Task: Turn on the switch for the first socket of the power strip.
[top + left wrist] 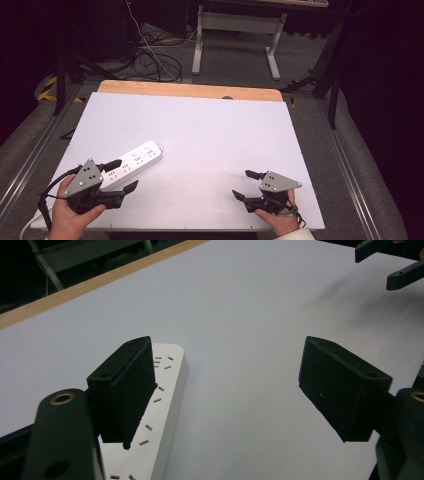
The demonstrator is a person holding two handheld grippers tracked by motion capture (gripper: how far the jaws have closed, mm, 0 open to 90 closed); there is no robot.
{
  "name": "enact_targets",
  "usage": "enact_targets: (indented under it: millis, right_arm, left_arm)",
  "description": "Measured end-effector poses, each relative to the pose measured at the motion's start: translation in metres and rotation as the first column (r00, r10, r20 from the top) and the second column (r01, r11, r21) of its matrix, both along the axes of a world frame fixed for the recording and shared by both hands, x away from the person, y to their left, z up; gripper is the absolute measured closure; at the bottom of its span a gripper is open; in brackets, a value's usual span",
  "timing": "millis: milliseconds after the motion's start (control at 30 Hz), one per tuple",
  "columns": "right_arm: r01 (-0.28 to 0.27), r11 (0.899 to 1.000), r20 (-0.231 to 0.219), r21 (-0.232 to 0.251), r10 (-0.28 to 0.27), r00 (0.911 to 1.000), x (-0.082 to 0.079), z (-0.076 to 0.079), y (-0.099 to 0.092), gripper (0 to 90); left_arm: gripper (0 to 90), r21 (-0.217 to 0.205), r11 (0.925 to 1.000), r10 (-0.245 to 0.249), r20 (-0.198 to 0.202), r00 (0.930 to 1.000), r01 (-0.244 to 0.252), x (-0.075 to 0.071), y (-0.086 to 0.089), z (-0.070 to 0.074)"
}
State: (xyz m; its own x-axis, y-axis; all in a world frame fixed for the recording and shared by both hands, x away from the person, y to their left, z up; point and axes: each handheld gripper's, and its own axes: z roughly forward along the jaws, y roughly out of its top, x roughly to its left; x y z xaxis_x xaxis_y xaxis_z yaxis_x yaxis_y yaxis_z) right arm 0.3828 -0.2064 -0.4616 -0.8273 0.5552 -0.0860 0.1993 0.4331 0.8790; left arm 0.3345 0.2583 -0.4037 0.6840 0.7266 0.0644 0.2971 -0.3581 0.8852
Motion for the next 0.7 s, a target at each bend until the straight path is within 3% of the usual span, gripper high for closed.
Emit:
enact_targets:
  millis: [600, 700]
  right_arm:
    - [0.003, 1.000, -0.001, -0.001, -0.003, 1.0000, 0.001, -0.001, 0.000, 24.6]
    - [0.003, 1.000, -0.002, 0.001, -0.003, 1.0000, 0.001, -0.001, 0.000, 24.6]
  left_arm:
    - [24.5, 0.025, 0.9994, 0.026, -0.023, 0.9994, -0.025, 0.020, 0.011, 0.008]
    - [24.3, 0.040, 0.9979, 0.051, -0.022, 0.9984, -0.050, 0.022, 0.014, 0.009]
